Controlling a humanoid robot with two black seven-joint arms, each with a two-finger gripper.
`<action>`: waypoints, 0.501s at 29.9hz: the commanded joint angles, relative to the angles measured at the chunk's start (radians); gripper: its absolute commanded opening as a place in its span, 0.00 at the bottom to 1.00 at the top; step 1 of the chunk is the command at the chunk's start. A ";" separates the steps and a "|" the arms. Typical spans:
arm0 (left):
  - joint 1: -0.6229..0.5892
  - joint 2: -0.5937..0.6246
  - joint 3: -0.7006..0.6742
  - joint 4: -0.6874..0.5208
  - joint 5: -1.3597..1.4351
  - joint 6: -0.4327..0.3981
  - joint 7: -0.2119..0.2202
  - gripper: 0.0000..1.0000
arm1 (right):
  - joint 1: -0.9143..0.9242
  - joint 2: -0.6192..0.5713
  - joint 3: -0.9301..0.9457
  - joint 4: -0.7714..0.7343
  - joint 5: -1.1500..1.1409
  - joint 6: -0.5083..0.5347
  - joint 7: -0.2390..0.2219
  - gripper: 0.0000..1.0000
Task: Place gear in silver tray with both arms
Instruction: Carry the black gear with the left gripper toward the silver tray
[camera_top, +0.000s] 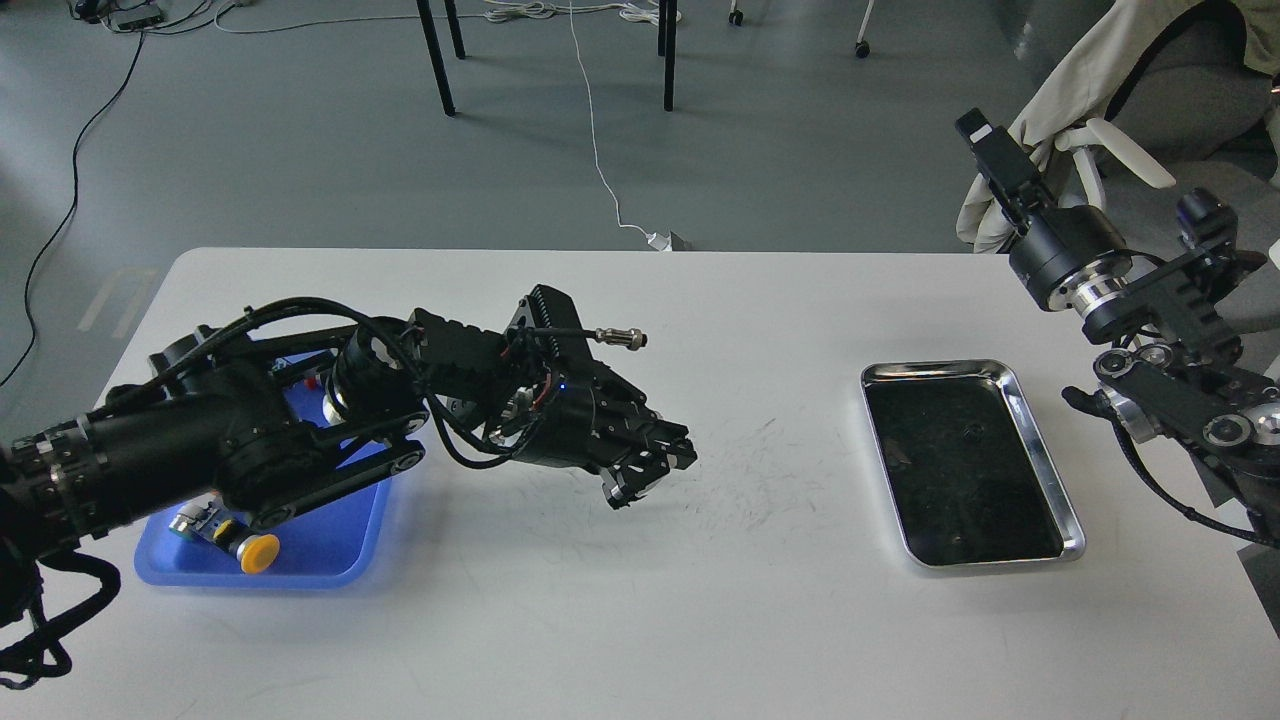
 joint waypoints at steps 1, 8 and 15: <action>-0.001 -0.119 0.005 0.091 0.001 0.001 0.000 0.10 | -0.003 -0.001 0.000 -0.003 0.000 0.001 0.000 0.79; -0.001 -0.276 0.006 0.234 -0.001 0.003 0.000 0.11 | -0.003 0.001 0.000 -0.006 0.000 0.000 0.000 0.79; 0.002 -0.276 0.013 0.340 -0.002 0.007 0.000 0.11 | -0.006 0.004 0.000 -0.008 0.000 0.000 0.000 0.79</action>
